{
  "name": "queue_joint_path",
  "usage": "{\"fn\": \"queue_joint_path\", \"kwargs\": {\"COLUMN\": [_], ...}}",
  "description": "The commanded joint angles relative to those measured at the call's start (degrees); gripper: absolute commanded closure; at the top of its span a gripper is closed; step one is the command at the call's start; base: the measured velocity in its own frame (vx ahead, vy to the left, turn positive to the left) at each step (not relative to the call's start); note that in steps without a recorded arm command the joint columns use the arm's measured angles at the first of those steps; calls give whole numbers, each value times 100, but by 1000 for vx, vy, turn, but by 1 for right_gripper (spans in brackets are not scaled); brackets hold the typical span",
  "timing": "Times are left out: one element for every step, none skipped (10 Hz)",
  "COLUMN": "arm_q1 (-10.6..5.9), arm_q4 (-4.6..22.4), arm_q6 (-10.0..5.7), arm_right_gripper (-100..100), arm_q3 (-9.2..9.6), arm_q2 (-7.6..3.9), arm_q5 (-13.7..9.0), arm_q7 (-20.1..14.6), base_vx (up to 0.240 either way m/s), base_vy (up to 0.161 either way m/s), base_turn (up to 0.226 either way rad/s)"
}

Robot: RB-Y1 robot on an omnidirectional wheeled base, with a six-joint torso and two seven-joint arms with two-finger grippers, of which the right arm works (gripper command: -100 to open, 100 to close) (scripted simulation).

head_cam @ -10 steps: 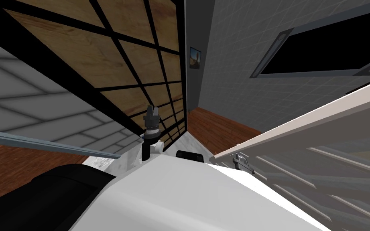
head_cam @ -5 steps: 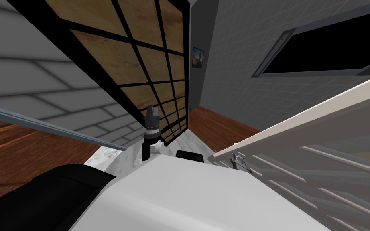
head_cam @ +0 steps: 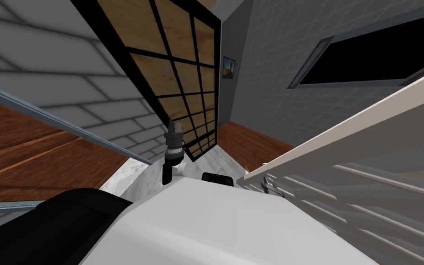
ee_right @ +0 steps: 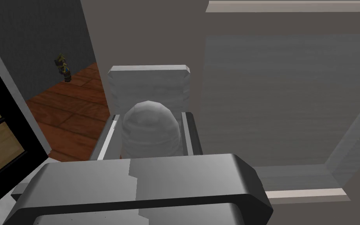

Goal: Pull the door open

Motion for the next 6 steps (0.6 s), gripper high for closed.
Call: {"fn": "queue_joint_path", "kwargs": {"arm_q1": [0, 17, 15, 10, 7, 3], "arm_q4": [0, 54, 81, 126, 158, 206], "arm_q6": [0, -73, -114, -183, -232, -305], "arm_right_gripper": [100, 100, 100, 100, 100, 100], "arm_q3": [0, 101, 135, 193, 234, 295], "arm_q2": [0, -46, -75, -124, -159, -210], "arm_q5": [0, 68, 95, 140, 172, 219], "arm_q7": [0, -75, -113, -177, -222, -289], "base_vx": [-126, -197, -245, -249, -258, -245], "base_vy": [2, 18, 9, -27, -45, 2], "base_turn": [9, 121, 133, 141, 136, 124]}}
